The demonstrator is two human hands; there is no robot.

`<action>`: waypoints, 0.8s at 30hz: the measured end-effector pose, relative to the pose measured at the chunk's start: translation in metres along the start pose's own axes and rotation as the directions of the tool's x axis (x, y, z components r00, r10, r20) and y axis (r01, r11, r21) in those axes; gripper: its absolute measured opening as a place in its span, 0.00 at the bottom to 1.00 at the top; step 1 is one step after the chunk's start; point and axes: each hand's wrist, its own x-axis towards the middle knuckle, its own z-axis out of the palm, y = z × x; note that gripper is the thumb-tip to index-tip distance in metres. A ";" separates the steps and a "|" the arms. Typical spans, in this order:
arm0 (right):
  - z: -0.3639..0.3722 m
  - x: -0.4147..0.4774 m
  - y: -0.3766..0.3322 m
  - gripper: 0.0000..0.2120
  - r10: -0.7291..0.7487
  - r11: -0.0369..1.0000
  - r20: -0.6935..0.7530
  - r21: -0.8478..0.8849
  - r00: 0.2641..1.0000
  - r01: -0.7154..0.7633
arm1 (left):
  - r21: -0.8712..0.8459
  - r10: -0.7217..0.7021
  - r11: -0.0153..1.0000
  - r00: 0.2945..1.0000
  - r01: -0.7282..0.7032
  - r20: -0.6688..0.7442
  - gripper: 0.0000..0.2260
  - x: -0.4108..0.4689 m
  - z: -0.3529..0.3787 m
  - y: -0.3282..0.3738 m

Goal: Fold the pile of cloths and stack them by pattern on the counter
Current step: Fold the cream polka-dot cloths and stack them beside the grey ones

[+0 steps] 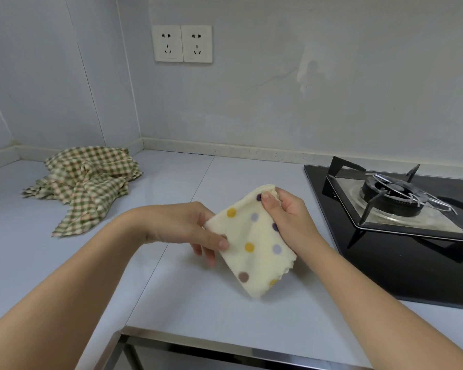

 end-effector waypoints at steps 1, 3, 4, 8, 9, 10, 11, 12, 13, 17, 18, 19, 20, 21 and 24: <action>-0.001 0.001 0.000 0.11 0.013 1.000 -0.001 0.001 1.000 -0.013 | -0.028 -0.002 1.000 1.000 0.002 0.004 0.03 -0.001 -0.003 -0.001; -0.001 0.001 0.000 0.11 0.031 0.999 0.002 0.017 1.000 -0.031 | -0.010 -0.023 1.000 0.999 0.023 -0.036 0.04 -0.002 -0.007 -0.006; 0.000 0.001 0.000 0.10 0.036 0.999 0.006 0.030 0.999 -0.037 | 0.016 -0.035 0.999 0.997 0.036 -0.062 0.04 -0.001 -0.008 -0.010; 0.001 0.001 0.000 0.10 0.042 0.999 0.004 0.007 0.999 -0.042 | -0.079 0.042 0.996 0.998 -0.045 -0.040 0.03 0.001 -0.007 -0.014; 0.001 0.001 0.000 0.10 0.042 0.999 0.000 -0.011 0.999 -0.042 | -0.134 0.082 0.987 0.996 -0.085 -0.032 0.04 0.001 -0.007 -0.013; 0.001 0.002 0.000 0.10 0.040 0.999 -0.009 -0.011 0.999 -0.040 | -0.175 0.102 0.979 0.994 -0.107 -0.041 0.06 0.001 -0.007 -0.012; 0.001 0.002 0.000 0.10 0.039 0.999 -0.024 0.003 0.999 -0.039 | -0.183 0.098 0.977 0.993 -0.110 -0.069 0.10 0.002 -0.008 -0.014; 0.000 0.002 0.000 0.10 0.042 0.999 -0.045 0.024 0.998 -0.041 | -0.171 0.082 0.980 0.989 -0.102 -0.123 0.13 0.004 -0.006 -0.017; 0.000 0.003 0.001 0.10 0.047 0.998 -0.072 0.044 0.996 -0.044 | -0.157 0.062 0.983 0.976 -0.096 -0.207 0.16 0.008 -0.005 -0.022; 0.003 0.004 0.007 0.10 0.092 0.990 -0.209 0.121 0.974 -0.067 | -0.448 -0.109 0.865 0.788 -0.225 -0.606 0.12 0.030 0.012 -0.025; 0.005 0.004 0.008 0.10 0.105 0.988 -0.236 0.138 0.966 -0.074 | -0.539 -0.185 0.809 0.770 -0.234 -0.611 0.12 0.035 0.018 -0.021; 0.007 0.003 0.009 0.10 0.115 0.986 -0.253 0.144 0.961 -0.080 | -0.607 -0.247 0.768 0.778 -0.207 -0.578 0.10 0.040 0.024 -0.019; 0.009 0.003 0.010 0.10 0.118 0.987 -0.263 0.137 0.958 -0.084 | -0.647 -0.301 0.746 0.788 -0.156 -0.537 0.08 0.044 0.030 -0.017; 0.011 0.003 0.011 0.10 0.112 0.990 -0.268 0.118 0.957 -0.083 | -0.654 -0.354 0.749 0.773 -0.103 -0.527 0.09 0.048 0.035 -0.019; 0.016 0.004 0.010 0.11 0.072 0.997 -0.286 0.053 0.956 -0.059 | -0.559 -0.417 0.826 0.586 -0.075 -0.695 0.16 0.059 0.042 -0.025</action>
